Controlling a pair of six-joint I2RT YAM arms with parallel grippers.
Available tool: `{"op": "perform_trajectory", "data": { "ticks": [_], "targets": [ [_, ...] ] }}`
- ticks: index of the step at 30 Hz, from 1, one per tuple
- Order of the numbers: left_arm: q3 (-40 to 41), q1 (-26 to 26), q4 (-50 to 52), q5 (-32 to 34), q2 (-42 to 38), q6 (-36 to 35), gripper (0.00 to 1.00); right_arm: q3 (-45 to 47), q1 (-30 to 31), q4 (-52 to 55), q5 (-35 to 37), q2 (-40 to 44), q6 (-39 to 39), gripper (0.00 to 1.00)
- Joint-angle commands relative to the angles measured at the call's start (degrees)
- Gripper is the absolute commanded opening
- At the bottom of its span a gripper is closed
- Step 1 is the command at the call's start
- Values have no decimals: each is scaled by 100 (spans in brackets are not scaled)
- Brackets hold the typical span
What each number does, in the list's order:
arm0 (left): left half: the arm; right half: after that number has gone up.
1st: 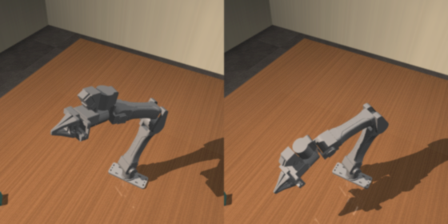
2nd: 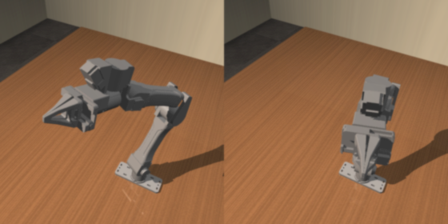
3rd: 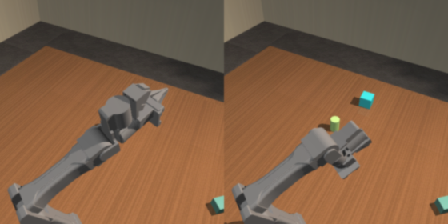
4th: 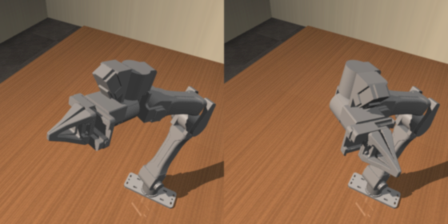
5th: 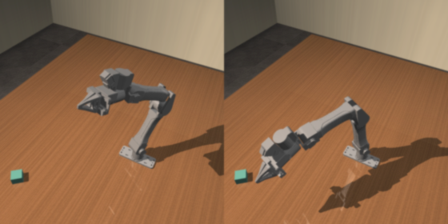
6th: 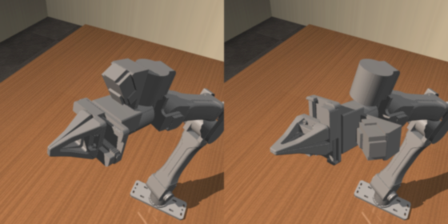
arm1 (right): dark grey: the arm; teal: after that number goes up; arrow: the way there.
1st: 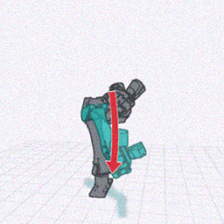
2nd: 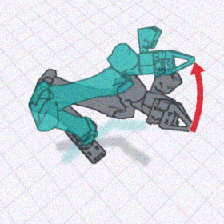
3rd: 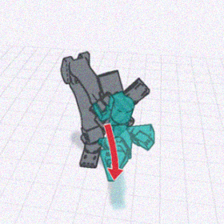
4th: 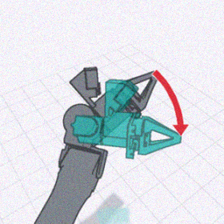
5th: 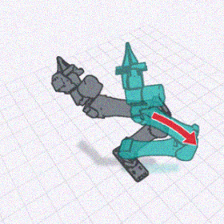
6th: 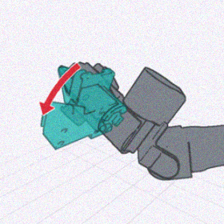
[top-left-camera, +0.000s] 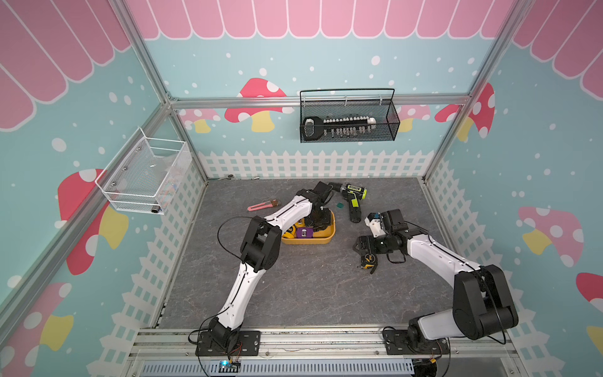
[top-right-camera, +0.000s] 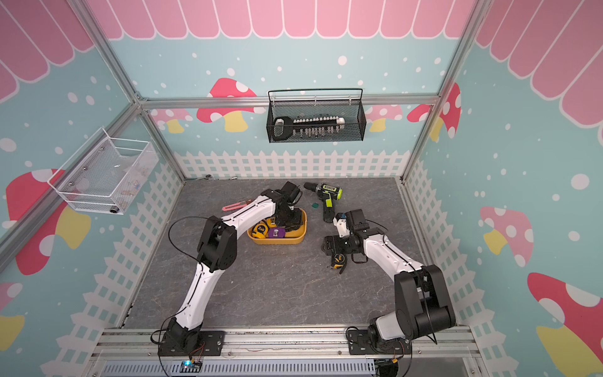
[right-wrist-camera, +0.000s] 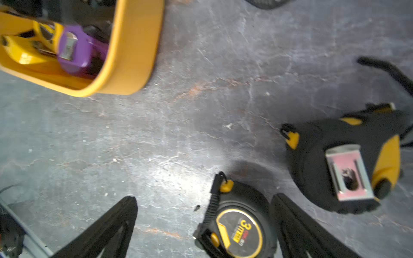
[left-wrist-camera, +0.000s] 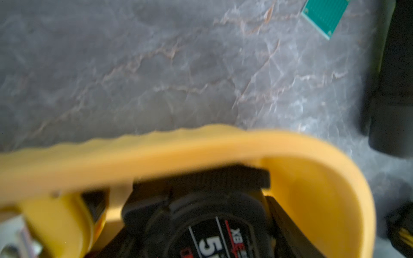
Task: Take the tape measure out of the storage box
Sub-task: Pick up the tape measure from the storage box, then place the tape measure at the center of the board.
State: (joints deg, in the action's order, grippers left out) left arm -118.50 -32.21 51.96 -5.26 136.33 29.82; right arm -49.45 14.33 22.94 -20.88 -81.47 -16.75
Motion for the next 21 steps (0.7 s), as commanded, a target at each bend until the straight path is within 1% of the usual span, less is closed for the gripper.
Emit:
{"op": "perform_trajectory", "data": {
  "ticks": [1,4,7,12,15,21],
  "targets": [
    [341,214,-467,-539,-1081,158,37,205,88,-1139,-989,378,-239,99],
    [670,369,-604,-997,-1559,357,37,456,151,-2357,-1479,334,-827,98],
    [1094,475,-807,-1400,-1943,609,37,587,353,-3445,-1556,56,-1348,97],
    [1820,593,-1379,-2009,-2435,1327,36,745,819,-5242,-1146,-620,-2139,94],
    [2091,600,-1630,-2203,-2643,1642,36,718,1058,-6342,-960,-1069,-2611,92],
    [2394,593,-1732,-2243,-2879,1795,36,307,1420,-7468,-734,-1872,-3107,81]
  ]
}}
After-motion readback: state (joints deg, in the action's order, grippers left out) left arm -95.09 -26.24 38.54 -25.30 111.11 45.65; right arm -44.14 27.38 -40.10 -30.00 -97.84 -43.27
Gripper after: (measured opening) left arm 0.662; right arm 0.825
